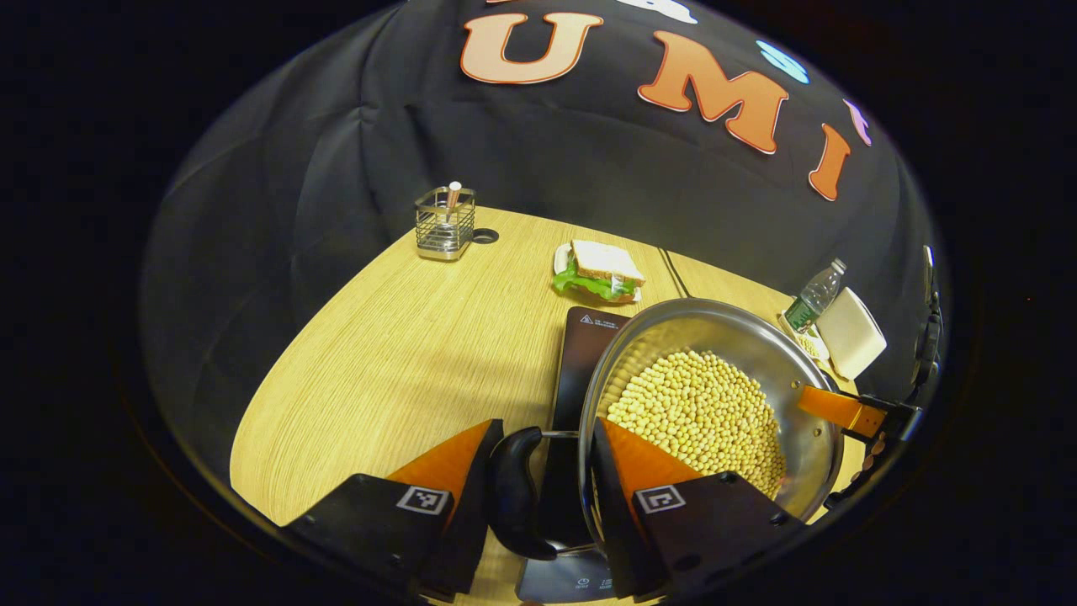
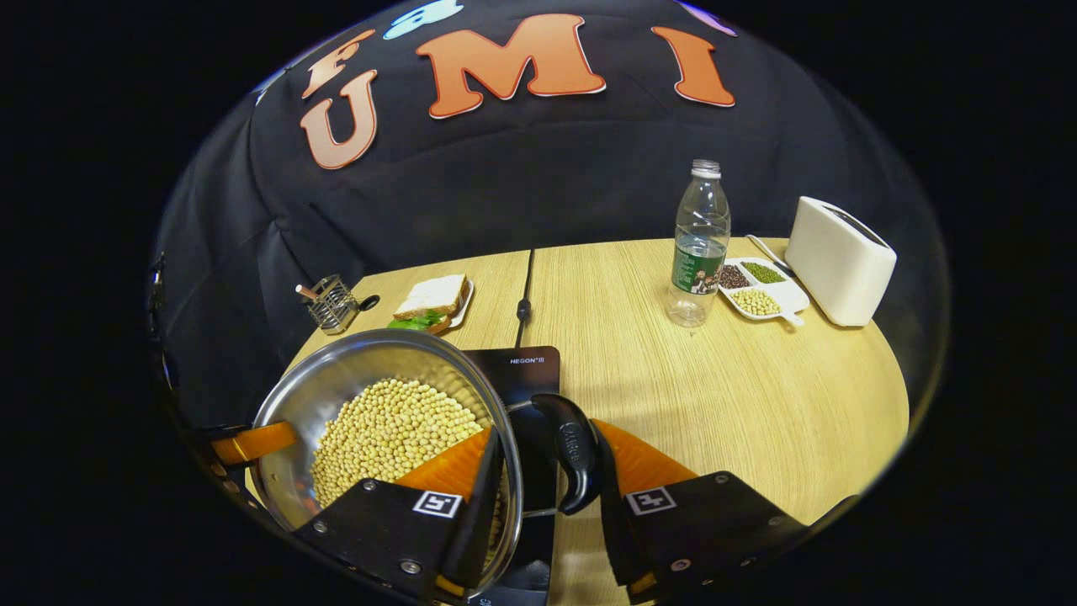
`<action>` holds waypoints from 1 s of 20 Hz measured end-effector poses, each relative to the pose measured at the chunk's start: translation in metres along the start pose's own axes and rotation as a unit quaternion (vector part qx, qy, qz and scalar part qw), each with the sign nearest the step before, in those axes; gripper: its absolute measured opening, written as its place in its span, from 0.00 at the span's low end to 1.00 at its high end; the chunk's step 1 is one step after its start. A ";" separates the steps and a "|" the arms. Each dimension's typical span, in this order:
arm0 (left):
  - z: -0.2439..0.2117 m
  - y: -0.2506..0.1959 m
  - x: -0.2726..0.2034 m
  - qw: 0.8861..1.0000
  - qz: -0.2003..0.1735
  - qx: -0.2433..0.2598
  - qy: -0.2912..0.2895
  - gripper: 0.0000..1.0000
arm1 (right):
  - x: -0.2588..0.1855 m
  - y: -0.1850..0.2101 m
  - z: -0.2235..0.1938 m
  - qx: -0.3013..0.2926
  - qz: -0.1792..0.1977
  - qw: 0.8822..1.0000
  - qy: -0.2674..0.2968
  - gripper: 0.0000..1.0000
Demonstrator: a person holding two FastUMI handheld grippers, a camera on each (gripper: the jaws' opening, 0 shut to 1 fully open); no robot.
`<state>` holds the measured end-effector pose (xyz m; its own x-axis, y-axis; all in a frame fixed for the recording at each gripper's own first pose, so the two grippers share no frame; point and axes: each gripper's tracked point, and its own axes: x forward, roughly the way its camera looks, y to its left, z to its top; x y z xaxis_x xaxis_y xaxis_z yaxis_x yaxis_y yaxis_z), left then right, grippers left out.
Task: First push the handle of the pot to place it horizontally, then grasp the pot with both hands and set it on the induction cooktop.
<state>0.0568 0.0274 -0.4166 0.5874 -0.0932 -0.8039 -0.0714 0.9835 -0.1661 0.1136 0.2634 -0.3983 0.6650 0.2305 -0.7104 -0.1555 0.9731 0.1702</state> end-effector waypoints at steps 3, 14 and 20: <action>0.023 -0.007 -0.016 0.999 0.002 0.003 -0.042 0.72 | -0.010 -0.002 0.010 0.009 0.013 1.000 -0.009 0.65; 0.144 -0.058 -0.195 0.962 -0.021 0.000 -0.272 0.89 | -0.184 -0.078 0.122 -0.009 -0.015 0.978 -0.210 0.95; 0.178 -0.086 -0.315 0.925 -0.027 0.030 -0.378 0.99 | -0.301 -0.120 0.153 -0.038 -0.032 0.953 -0.300 0.95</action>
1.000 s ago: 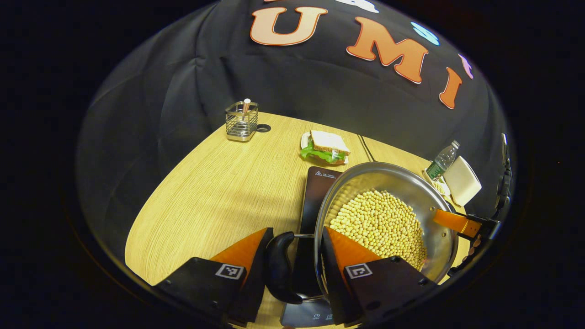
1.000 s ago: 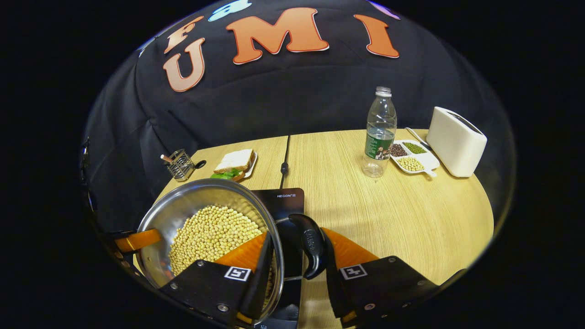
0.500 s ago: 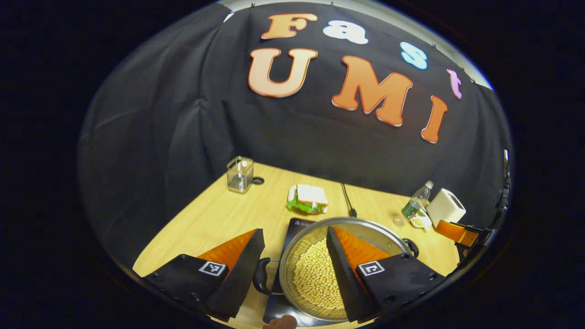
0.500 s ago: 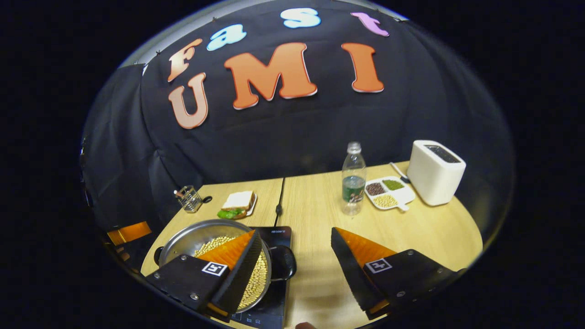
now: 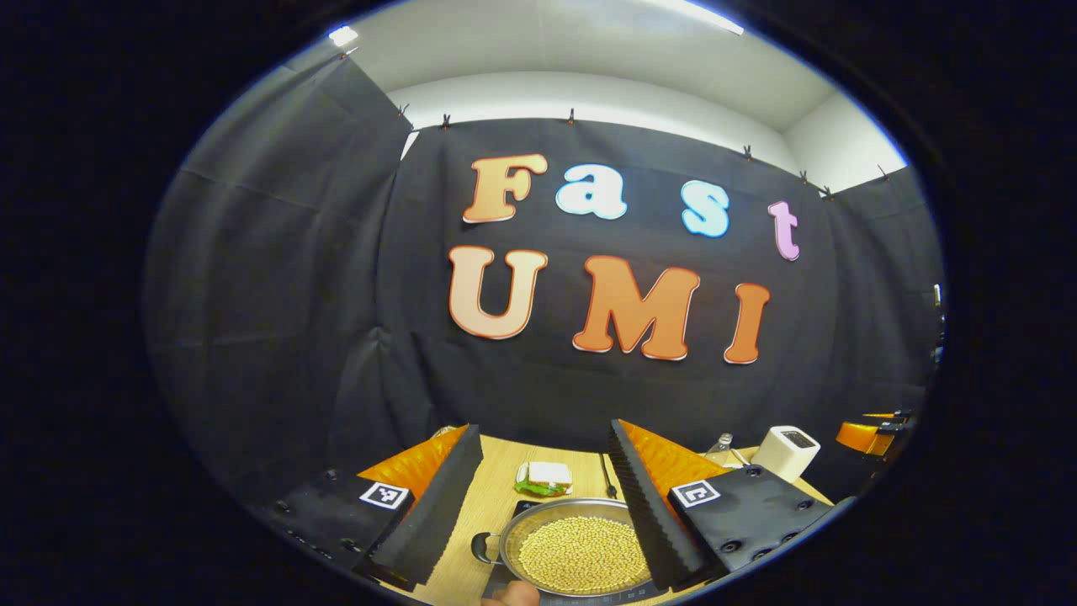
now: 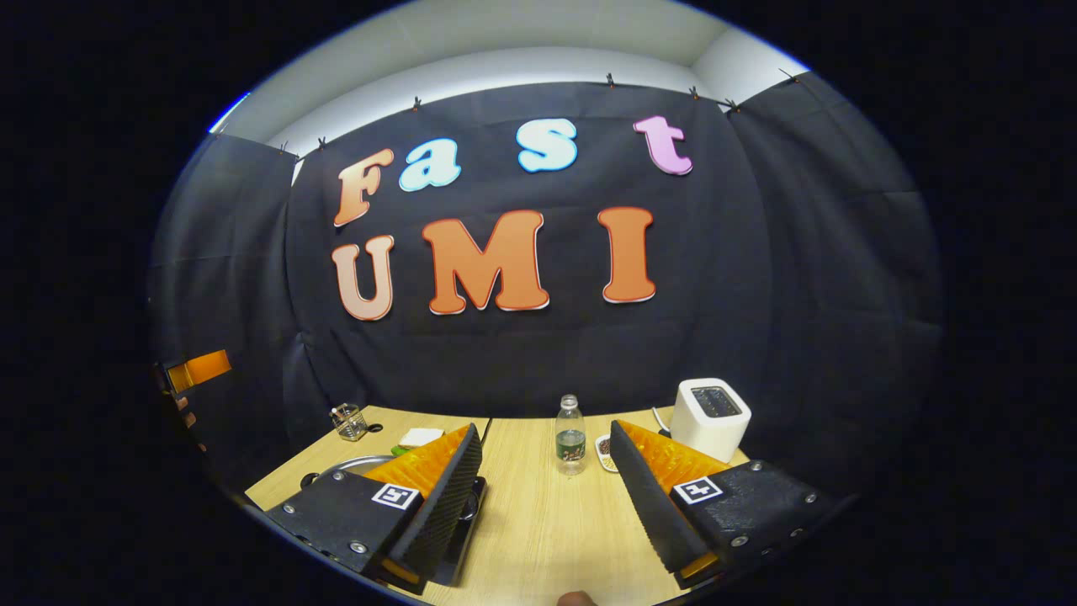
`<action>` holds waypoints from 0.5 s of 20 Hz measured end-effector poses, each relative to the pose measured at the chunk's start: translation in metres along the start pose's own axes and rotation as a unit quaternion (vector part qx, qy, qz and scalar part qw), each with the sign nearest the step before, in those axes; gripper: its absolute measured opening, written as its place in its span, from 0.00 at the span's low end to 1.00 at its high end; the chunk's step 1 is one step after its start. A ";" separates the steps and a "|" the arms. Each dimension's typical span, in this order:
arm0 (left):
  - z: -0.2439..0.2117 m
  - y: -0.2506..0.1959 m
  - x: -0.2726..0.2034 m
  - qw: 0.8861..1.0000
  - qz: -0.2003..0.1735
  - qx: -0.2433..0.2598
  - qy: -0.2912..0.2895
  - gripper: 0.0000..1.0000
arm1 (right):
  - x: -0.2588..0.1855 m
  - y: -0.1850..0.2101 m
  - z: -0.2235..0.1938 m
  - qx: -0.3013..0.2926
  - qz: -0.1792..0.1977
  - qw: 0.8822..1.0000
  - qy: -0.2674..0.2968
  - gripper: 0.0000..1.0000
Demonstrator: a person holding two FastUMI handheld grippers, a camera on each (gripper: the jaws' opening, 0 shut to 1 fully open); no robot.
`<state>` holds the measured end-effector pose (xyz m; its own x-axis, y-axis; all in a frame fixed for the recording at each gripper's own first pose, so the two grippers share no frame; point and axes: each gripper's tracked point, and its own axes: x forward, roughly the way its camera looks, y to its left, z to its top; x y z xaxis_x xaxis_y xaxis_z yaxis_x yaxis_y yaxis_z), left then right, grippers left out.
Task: First push the handle of the pot to place it horizontally, then grasp the pot with both hands and set it on the induction cooktop.
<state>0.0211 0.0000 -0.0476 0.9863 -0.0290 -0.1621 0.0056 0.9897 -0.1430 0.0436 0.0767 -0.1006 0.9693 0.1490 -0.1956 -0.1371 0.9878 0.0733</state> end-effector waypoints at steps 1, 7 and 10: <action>0.015 -0.008 -0.012 1.000 -0.011 -0.004 -0.008 0.97 | -0.019 -0.014 0.007 -0.009 -0.007 1.000 -0.013 0.95; 0.066 -0.017 -0.049 0.998 -0.026 -0.001 -0.053 0.99 | -0.078 -0.076 0.060 -0.036 -0.063 0.994 -0.077 0.94; 0.075 -0.014 -0.058 0.998 -0.015 0.004 -0.065 0.98 | -0.097 -0.089 0.067 -0.018 -0.069 0.994 -0.086 0.94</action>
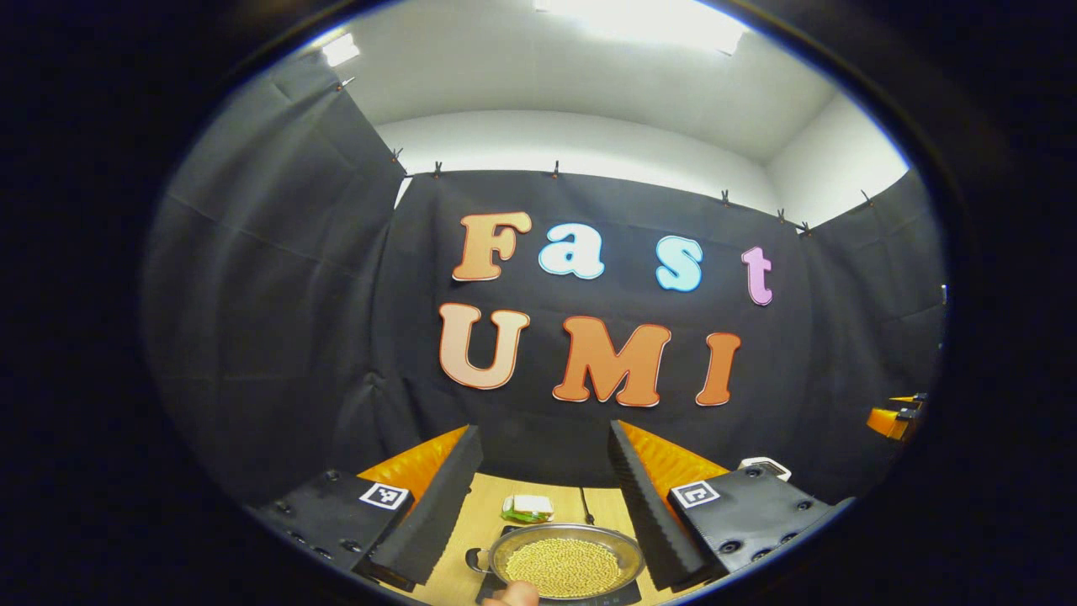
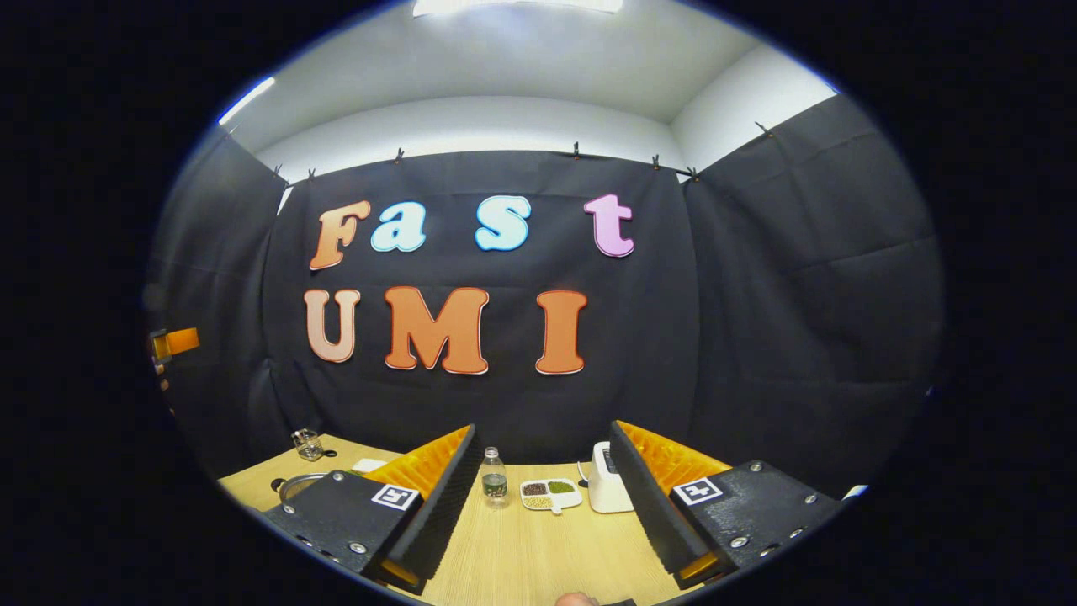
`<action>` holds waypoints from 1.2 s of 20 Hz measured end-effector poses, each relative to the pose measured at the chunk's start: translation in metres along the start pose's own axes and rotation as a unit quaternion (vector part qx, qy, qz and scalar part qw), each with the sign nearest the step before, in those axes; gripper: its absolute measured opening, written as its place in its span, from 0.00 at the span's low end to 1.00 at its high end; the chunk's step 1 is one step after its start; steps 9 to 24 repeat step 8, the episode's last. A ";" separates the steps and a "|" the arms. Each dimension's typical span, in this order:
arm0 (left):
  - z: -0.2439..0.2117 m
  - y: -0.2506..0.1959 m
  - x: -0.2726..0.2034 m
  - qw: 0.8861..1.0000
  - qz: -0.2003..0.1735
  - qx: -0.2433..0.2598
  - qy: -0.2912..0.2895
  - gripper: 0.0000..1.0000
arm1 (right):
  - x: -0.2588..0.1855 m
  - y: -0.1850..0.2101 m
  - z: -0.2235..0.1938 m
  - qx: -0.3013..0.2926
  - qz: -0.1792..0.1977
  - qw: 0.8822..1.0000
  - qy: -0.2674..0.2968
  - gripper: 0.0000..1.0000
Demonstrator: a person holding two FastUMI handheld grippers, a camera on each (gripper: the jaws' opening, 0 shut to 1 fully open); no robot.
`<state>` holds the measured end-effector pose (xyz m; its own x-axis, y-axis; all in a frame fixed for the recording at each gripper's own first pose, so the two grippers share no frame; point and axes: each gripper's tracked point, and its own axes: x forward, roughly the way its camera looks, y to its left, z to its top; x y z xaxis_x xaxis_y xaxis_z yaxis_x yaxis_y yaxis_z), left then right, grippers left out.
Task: First push the handle of the pot to place it horizontally, then grasp the pot with both hands and set it on the induction cooktop.
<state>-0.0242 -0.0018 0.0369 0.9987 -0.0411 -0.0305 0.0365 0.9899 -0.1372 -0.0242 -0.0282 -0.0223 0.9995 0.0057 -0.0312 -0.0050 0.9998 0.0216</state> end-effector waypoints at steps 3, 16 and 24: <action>0.003 -0.002 -0.005 1.000 -0.003 0.002 -0.001 0.98 | -0.003 -0.012 -0.003 0.003 0.000 1.000 -0.004 0.94; 0.001 -0.005 -0.004 1.000 -0.006 0.001 0.003 0.98 | -0.008 -0.017 -0.002 0.005 -0.002 1.000 -0.004 0.94; 0.001 -0.005 -0.004 1.000 -0.006 0.001 0.003 0.98 | -0.008 -0.017 -0.002 0.005 -0.002 1.000 -0.004 0.94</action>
